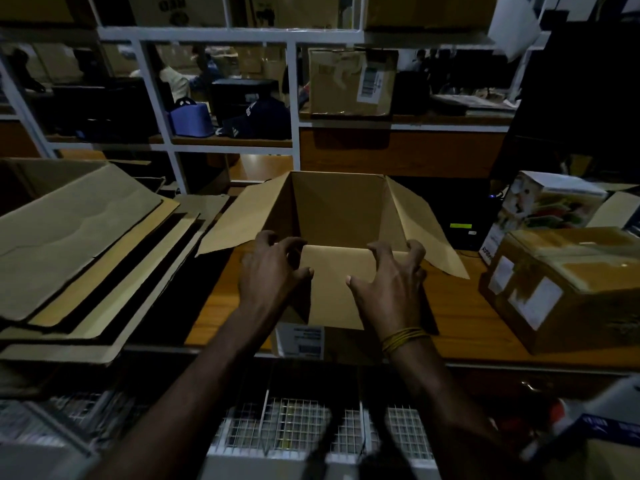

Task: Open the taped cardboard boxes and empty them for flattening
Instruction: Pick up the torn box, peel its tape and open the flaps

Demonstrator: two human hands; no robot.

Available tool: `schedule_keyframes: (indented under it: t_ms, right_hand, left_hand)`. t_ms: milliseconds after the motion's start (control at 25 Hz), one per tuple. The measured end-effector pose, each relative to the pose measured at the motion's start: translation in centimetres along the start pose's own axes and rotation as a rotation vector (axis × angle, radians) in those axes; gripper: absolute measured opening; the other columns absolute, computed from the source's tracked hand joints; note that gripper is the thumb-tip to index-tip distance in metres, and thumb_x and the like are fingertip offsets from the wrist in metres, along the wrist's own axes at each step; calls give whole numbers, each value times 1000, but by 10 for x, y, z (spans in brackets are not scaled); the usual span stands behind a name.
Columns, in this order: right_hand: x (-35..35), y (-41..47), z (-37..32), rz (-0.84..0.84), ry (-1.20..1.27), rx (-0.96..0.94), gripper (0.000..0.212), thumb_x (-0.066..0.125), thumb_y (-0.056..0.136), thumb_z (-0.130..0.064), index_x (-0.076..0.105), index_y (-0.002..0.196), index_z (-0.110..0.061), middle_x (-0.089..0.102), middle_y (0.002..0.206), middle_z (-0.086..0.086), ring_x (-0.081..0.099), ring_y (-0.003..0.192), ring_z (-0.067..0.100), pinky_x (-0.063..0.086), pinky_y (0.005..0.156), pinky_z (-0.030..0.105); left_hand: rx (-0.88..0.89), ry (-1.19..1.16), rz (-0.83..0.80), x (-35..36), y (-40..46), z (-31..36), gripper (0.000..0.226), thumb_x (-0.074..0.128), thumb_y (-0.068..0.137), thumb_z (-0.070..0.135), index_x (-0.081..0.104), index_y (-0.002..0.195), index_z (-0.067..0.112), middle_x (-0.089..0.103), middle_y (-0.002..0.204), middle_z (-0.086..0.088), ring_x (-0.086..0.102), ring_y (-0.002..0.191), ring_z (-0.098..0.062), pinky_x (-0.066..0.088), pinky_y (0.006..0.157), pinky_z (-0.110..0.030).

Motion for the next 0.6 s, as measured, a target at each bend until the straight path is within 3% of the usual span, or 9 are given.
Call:
schedule_keyframes:
  t_ms: [200, 400, 600]
  right_hand:
    - [12, -6, -8, 51, -43, 31, 62, 81, 76, -41, 50, 130, -38, 15, 146, 9, 35, 129, 37, 51, 97, 49]
    - [24, -17, -29, 121, -72, 80, 60, 81, 76, -38, 51, 128, -32, 20, 145, 10, 34, 130, 38, 49, 99, 49]
    - [40, -39, -60, 219, -60, 121, 51, 82, 76, -34, 56, 120, -31, 25, 138, 8, 33, 124, 36, 48, 97, 44]
  left_hand:
    - [-14, -11, -24, -3, 1, -4, 54, 74, 83, 42, 54, 133, 37, 37, 145, -3, 40, 130, -33, 46, 89, -38]
    - [22, -24, -7, -4, 7, -21, 49, 73, 82, 45, 55, 127, 37, 39, 141, -3, 41, 127, -32, 42, 88, -36]
    - [122, -194, 74, -12, 7, -61, 44, 76, 81, 40, 60, 121, 35, 42, 134, -1, 39, 119, -28, 45, 82, -33]
Point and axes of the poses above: each hand's wrist, its own y-axis towards the middle knuckle, its own x-axis out of the palm, z = x × y, the point moved 1 cm from there along y, towards the middle knuckle
